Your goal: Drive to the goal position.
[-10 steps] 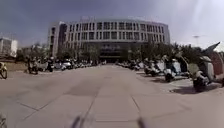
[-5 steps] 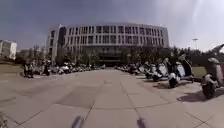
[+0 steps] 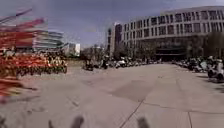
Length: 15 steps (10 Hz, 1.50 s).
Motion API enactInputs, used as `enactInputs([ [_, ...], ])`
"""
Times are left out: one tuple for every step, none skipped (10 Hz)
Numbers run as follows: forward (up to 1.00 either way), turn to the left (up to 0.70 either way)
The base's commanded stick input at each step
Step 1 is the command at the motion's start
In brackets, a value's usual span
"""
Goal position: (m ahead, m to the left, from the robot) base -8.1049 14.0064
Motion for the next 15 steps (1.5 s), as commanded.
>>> enactInputs([
  [0.0,1.0],
  [0.0,1.0],
  [0.0,1.0],
  [0.0,1.0],
  [0.0,1.0],
  [0.0,1.0],
  [0.0,1.0],
  [0.0,1.0],
  [0.0,1.0],
  [0.0,1.0],
  [0.0,1.0],
  [0.0,1.0],
  [0.0,1.0],
  [0.18,0.89],
  [0.98,0.39],
])
